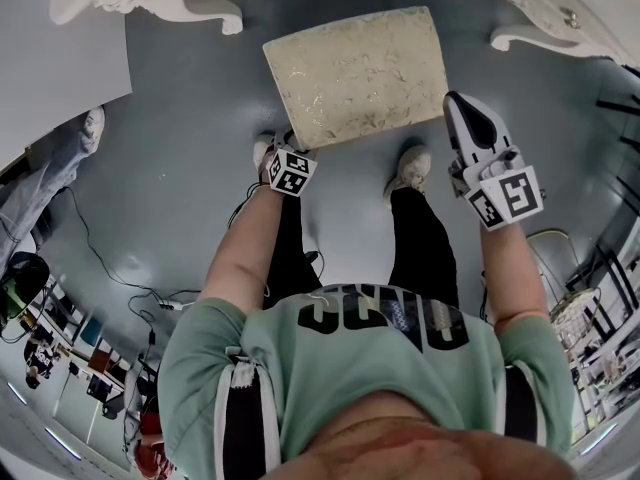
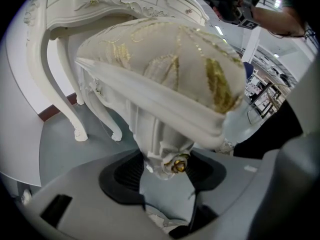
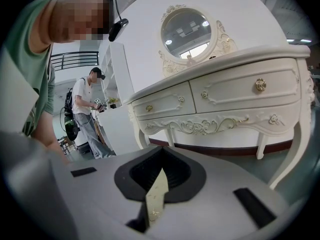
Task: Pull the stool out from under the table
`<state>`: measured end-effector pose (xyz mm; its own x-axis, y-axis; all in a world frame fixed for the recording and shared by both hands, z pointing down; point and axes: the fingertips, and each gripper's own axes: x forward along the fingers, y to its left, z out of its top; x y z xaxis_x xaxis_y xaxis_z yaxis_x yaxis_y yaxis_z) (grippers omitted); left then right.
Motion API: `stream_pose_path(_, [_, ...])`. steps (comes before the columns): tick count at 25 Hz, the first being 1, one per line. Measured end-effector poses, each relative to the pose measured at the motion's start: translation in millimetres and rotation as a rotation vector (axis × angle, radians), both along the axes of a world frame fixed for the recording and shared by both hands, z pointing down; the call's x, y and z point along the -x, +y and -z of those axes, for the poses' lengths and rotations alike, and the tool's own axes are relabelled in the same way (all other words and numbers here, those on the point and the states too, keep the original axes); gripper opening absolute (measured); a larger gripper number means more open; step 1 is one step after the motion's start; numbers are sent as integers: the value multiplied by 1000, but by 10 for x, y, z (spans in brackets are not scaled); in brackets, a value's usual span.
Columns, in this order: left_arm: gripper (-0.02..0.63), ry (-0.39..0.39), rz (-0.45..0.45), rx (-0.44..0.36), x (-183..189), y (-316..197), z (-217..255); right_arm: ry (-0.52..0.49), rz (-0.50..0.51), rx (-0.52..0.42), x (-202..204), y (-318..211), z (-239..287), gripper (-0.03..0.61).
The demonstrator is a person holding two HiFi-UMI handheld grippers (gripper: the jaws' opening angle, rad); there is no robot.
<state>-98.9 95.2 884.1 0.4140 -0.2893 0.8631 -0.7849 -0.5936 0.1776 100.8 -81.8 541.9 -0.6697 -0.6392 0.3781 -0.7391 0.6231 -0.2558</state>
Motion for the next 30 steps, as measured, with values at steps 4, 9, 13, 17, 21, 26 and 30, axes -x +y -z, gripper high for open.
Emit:
stream_pose_path(4, [263, 7, 30, 8, -13, -10, 15, 2, -5, -6, -24, 3, 76, -12])
stream_pose_path(9, [305, 46, 98, 40, 4, 13, 118, 12, -4, -13, -35, 31, 180, -12])
stream_pose_path(13, [313, 89, 153, 28, 102, -27, 383, 26, -2, -7, -26, 34, 321, -12])
stream_pose_path(17, [321, 93, 124, 13, 166, -20, 778, 37, -7, -17, -21, -6, 605, -12])
stream_pose_path(21, [321, 101, 136, -19, 293, -76, 1296, 49, -12, -36, -28, -102, 982, -12])
stream_pose_path(26, [321, 114, 143, -95, 372, -329, 2207, 67, -17, -72, -41, -142, 1562, -12])
stream_pose_path(30, [321, 171, 166, -200, 323, -699, 3038, 74, -11, -88, -11, -141, 2016, -12])
